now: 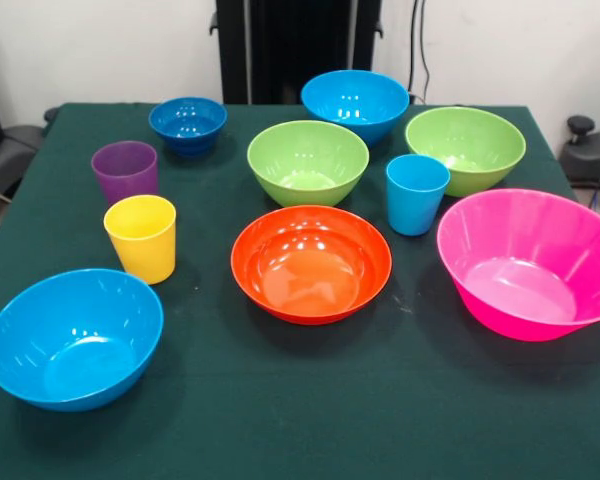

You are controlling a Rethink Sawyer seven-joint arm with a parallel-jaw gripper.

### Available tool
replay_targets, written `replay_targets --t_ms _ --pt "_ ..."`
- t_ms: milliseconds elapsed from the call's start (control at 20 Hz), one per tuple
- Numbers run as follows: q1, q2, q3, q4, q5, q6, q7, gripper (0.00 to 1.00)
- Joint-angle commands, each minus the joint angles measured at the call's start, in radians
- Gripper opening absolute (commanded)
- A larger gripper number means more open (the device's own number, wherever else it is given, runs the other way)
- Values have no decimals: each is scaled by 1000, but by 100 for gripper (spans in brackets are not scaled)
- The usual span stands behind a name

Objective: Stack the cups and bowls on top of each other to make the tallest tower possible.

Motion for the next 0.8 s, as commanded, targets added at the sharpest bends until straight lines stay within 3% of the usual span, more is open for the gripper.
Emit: replay_targets --t_ms 50,800 --pt "-23 106 24 100 -88 -94 80 100" --pt "-50 180 30 116 -132 -187 85 100"
